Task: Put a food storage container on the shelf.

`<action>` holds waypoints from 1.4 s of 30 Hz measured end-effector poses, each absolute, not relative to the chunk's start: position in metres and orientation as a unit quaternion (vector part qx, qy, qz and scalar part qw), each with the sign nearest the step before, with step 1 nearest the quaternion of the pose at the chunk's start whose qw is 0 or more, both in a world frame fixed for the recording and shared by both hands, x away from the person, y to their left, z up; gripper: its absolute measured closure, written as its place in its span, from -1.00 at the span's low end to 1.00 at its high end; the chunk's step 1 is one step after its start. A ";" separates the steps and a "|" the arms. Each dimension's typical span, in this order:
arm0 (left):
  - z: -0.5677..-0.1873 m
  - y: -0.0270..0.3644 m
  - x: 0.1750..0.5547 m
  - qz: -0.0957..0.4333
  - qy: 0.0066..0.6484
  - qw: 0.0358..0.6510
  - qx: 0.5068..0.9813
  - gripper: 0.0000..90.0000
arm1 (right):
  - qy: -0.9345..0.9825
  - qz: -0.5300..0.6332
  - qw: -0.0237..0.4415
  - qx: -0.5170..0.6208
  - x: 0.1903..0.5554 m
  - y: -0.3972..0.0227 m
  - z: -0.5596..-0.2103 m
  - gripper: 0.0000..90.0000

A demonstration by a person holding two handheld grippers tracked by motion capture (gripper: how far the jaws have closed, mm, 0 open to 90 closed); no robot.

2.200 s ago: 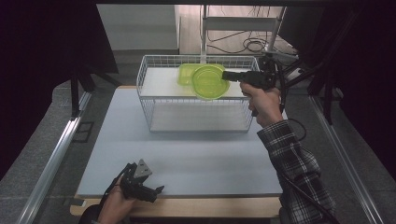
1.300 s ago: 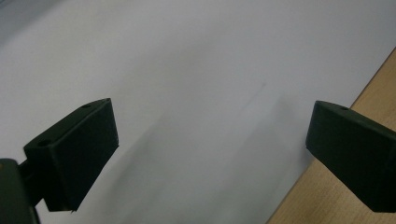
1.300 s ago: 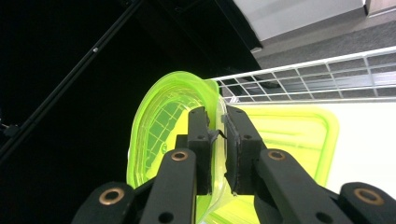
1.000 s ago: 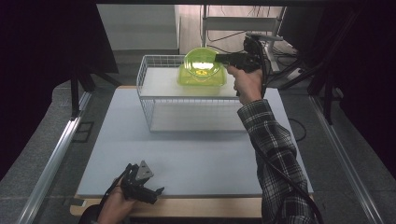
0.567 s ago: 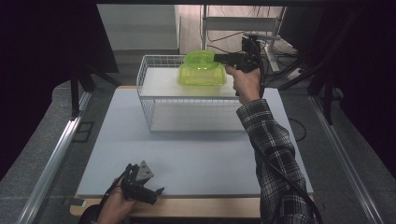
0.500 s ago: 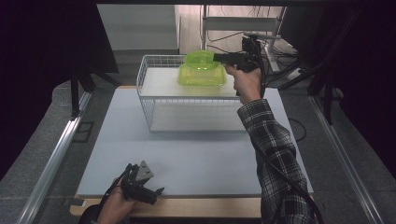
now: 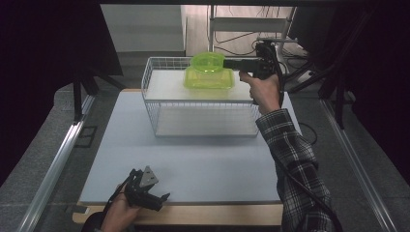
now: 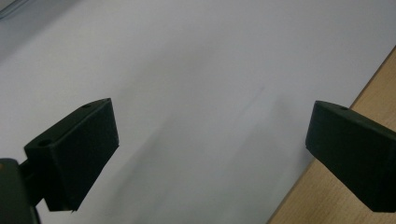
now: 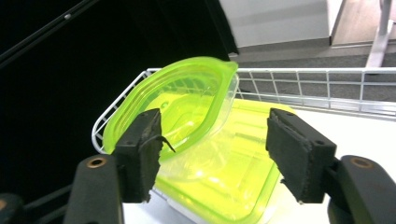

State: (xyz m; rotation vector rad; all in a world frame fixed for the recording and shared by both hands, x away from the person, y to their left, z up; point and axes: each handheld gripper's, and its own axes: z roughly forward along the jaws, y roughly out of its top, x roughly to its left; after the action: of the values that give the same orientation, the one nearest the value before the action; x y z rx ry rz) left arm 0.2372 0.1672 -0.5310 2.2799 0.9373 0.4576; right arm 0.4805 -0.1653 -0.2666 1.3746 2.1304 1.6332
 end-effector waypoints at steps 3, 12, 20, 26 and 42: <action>-0.531 0.167 0.237 0.172 0.356 0.312 0.864 -0.95 | 0.715 0.536 0.065 0.445 0.475 -0.167 -0.266 -0.31; -0.531 0.166 0.237 0.171 0.355 0.310 0.865 -0.95 | 0.734 0.529 0.075 0.420 0.461 -0.170 -0.271 -0.47; -0.532 0.166 0.237 0.170 0.353 0.306 0.868 -0.95 | 0.748 0.522 0.085 0.400 0.450 -0.175 -0.277 -0.65; -0.532 0.165 0.237 0.171 0.351 0.305 0.869 -0.95 | 0.759 0.516 0.096 0.385 0.441 -0.176 -0.286 -0.76; -0.533 0.164 0.237 0.174 0.350 0.302 0.870 -0.95 | 0.780 0.499 0.113 0.359 0.422 -0.178 -0.317 -0.90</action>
State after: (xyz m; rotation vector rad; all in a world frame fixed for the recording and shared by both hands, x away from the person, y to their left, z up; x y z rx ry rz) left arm 0.2373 0.1644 -0.5334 2.3054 0.9268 0.4609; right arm 0.4224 -0.1779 -0.3165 1.0537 2.2889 1.4647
